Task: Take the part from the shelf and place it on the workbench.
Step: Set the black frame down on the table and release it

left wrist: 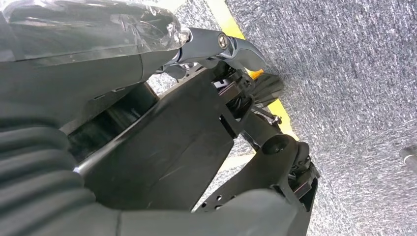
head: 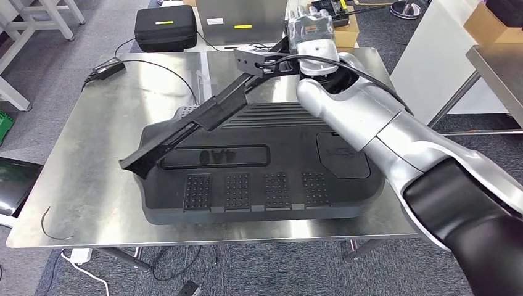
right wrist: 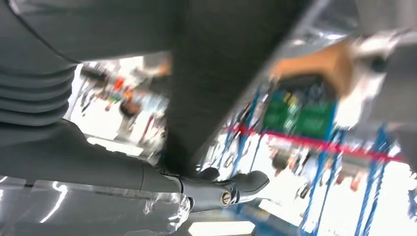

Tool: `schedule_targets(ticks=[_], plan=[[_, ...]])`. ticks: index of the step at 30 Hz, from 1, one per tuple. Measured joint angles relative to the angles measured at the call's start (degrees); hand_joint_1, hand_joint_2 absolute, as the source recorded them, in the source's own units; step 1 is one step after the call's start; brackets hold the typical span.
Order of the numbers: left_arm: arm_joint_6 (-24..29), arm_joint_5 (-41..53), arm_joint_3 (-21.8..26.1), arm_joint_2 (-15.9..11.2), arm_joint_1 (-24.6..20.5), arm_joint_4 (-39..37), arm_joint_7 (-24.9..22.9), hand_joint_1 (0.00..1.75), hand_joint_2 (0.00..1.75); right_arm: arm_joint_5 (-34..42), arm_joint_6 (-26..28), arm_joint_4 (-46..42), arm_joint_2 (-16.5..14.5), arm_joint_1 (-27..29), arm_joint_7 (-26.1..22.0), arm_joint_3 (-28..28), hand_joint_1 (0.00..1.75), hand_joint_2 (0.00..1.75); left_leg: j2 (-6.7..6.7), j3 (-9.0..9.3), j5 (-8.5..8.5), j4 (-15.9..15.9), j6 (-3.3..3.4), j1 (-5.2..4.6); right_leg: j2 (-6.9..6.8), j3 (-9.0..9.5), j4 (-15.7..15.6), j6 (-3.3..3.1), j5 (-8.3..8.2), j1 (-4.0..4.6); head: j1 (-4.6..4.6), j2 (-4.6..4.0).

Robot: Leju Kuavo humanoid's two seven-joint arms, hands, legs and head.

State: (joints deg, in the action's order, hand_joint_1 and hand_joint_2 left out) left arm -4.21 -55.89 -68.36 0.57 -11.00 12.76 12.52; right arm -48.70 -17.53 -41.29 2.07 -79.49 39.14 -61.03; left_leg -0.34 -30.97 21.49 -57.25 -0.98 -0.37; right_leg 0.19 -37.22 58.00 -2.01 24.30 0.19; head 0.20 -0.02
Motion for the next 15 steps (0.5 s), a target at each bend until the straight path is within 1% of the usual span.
schedule_targets(ticks=[3,8,15], plan=[[0.02,0.01,-0.36,0.0,0.0,0.0,-0.1,0.0,1.75,-6.07,1.31,-0.19,0.57,0.83,0.02,1.69,0.0,0.0,0.0,0.01,0.0,0.0,0.0,-0.06,0.0,0.01,0.0,0.03,-0.02,0.0,0.02,0.0],[0.02,0.02,-0.68,0.0,0.0,0.0,-0.25,0.0,1.75,-14.89,2.56,-2.14,1.51,3.01,0.04,6.95,0.0,0.0,0.01,0.03,0.01,-0.02,0.02,-0.12,0.0,0.03,-0.01,0.06,-0.03,-0.03,0.04,0.0],[0.04,0.01,-0.73,0.0,-0.01,0.0,-0.24,0.0,1.75,-21.0,2.6,-5.46,2.1,5.4,0.05,13.62,0.0,0.0,0.02,0.02,0.02,-0.04,0.04,-0.11,-0.01,0.04,-0.03,0.08,-0.04,-0.03,0.04,0.0]])
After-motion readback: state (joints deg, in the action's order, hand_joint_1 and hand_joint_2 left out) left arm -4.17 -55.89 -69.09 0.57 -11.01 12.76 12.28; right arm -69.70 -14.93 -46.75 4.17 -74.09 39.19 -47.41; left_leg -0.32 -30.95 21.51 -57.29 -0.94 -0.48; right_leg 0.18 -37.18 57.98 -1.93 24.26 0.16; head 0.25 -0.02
